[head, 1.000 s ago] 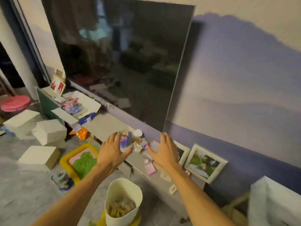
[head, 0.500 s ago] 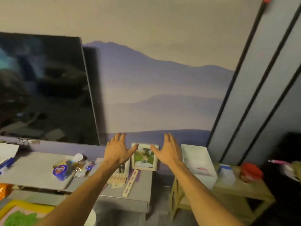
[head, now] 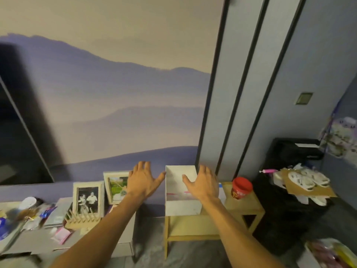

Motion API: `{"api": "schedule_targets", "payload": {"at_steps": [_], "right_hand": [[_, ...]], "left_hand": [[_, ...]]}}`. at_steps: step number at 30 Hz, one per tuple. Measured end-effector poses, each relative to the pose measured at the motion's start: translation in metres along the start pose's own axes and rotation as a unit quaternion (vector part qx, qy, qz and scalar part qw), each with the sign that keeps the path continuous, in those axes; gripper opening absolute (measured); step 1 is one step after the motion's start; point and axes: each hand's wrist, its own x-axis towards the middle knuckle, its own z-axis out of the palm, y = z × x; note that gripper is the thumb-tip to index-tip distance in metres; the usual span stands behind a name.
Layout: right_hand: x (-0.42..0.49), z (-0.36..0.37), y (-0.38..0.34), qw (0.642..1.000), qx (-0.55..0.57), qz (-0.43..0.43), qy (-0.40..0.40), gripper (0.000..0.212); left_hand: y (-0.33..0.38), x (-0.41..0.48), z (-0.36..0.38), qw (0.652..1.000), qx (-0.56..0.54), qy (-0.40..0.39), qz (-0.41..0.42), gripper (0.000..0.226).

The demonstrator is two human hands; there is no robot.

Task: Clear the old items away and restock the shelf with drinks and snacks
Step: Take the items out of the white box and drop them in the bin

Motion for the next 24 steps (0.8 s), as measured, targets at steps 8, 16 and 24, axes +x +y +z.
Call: {"api": "schedule_targets", "payload": {"at_steps": [8,16,24], "right_hand": [[0.081,0.054,0.036,0.998,-0.032,0.032,-0.053,0.094],[0.145,0.163,0.057,0.985,-0.056,0.072,-0.147,0.099],[0.174,0.262,0.085,0.968,-0.032,0.088,-0.233,0.085]], "left_hand": [[0.028,0.09,0.089,0.997,-0.014,-0.079,-0.002,0.1],[0.015,0.149,0.217,0.972,-0.043,-0.216,-0.084,0.109],[0.02,0.149,0.305,0.952,-0.029,-0.281,-0.119,0.058]]}}
